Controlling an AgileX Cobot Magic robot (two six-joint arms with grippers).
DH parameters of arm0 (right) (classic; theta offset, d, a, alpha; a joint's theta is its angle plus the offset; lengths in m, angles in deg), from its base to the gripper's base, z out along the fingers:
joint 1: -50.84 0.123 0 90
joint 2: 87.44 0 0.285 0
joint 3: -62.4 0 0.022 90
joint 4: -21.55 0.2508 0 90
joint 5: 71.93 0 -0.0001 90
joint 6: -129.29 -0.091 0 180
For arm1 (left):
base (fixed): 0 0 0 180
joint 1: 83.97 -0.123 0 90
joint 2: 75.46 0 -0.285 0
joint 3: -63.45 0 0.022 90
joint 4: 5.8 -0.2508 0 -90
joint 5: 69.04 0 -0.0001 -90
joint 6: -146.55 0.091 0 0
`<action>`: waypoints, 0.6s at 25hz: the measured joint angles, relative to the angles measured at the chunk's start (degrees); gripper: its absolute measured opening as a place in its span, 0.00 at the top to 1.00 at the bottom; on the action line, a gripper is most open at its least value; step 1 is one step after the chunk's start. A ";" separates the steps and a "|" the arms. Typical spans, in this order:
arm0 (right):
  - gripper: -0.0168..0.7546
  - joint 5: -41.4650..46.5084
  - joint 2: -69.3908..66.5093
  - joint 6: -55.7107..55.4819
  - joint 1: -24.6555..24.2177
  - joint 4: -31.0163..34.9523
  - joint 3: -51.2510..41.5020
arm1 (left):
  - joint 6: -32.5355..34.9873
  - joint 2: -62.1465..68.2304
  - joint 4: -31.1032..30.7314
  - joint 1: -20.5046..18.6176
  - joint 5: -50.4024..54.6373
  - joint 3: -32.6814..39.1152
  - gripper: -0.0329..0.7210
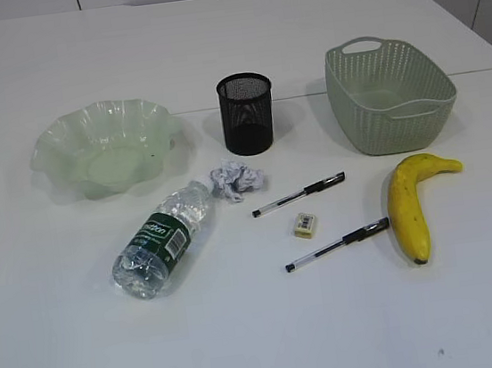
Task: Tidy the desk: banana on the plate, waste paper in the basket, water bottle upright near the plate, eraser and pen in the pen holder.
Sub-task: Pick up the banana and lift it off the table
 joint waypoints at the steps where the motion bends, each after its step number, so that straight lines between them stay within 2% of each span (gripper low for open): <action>1: 0.26 0.00 0.00 0.00 0.00 0.00 0.00 | 0.00 0.00 0.00 0.00 0.00 0.00 0.29; 15: 0.26 0.00 0.00 0.00 0.00 0.00 0.00 | 0.00 0.00 0.00 0.00 0.00 0.00 0.32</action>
